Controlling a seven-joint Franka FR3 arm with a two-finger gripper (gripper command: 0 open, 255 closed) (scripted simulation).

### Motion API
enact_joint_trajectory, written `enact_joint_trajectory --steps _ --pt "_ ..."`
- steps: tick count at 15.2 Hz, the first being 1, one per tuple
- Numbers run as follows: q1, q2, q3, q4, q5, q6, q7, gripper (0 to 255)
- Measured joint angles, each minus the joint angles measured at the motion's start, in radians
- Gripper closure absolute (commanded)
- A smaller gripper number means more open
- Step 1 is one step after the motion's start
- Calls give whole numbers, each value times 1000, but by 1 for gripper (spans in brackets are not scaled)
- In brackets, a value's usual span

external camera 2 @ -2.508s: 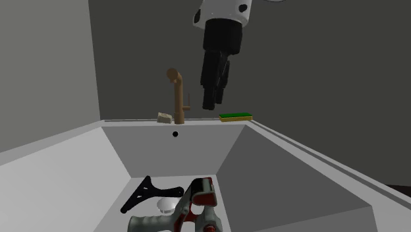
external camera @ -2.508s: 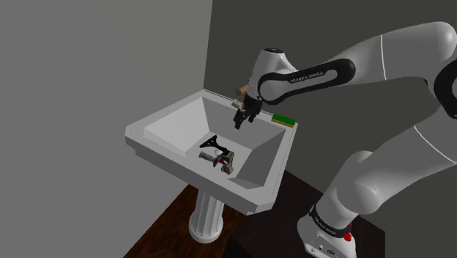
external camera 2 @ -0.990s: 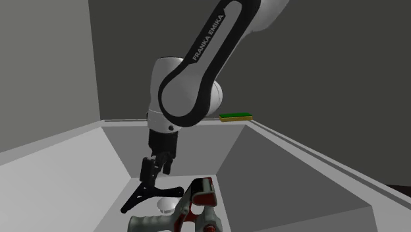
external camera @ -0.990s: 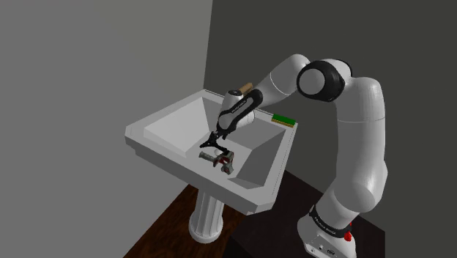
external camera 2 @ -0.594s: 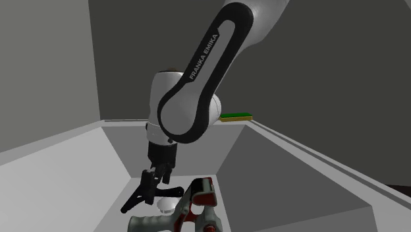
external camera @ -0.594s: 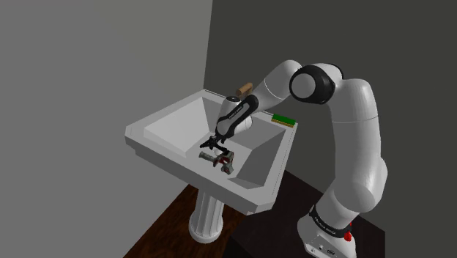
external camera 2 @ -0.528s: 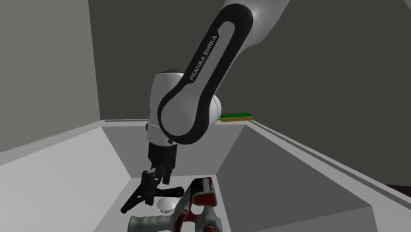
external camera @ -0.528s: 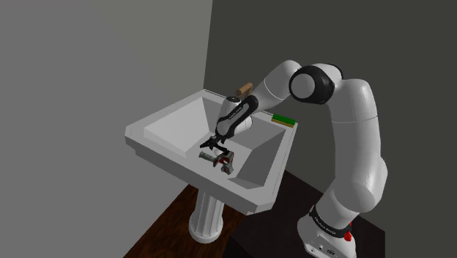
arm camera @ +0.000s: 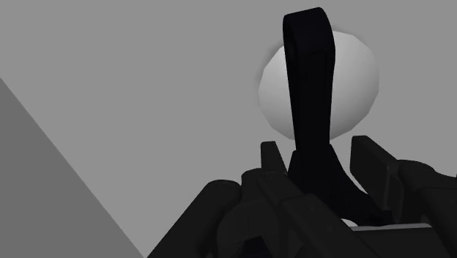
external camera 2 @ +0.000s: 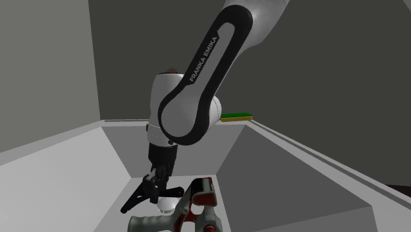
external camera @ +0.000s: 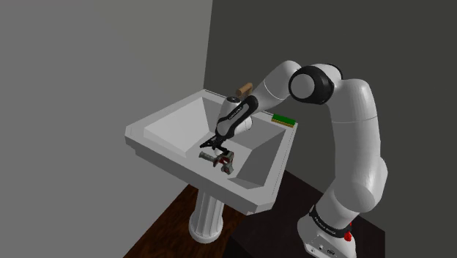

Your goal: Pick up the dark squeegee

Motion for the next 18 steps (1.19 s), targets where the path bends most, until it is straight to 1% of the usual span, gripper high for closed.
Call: enact_joint_trajectory --steps 5,18 --pt "-1 -26 -1 -9 -1 -17 -2 255" --pt "5 -171 -7 -31 -6 -139 2 255"
